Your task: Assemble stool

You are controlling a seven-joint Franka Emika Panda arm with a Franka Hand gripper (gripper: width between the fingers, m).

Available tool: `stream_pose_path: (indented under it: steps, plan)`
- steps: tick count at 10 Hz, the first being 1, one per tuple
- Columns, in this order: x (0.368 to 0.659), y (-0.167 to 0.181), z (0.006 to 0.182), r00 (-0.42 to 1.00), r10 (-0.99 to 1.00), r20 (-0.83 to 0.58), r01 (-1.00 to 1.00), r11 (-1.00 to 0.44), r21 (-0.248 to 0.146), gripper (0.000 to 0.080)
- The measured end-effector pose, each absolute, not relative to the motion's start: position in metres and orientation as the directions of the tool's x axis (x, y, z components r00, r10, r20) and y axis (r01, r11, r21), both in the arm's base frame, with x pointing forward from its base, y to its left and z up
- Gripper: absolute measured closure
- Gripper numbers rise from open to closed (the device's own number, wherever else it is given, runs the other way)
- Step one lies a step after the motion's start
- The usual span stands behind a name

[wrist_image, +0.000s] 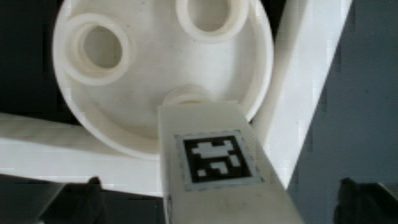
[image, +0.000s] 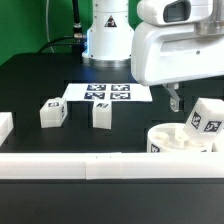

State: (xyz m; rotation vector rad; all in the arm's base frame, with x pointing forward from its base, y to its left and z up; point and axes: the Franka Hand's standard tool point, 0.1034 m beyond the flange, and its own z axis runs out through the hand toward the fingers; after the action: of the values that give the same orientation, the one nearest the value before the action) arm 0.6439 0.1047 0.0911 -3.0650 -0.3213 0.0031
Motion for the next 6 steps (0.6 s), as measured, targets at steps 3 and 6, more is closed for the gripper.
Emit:
stream_pose_path:
  steps: [3, 6]
  plan:
    - [0.6492, 0.1017, 0.0908, 0.973, 0.231, 0.011, 0.231, -0.971, -0.062, 0.0162]
    - [0.6492, 0.1014, 0.0901, 0.972, 0.236, 0.011, 0.236, -0.970, -0.062, 0.0461]
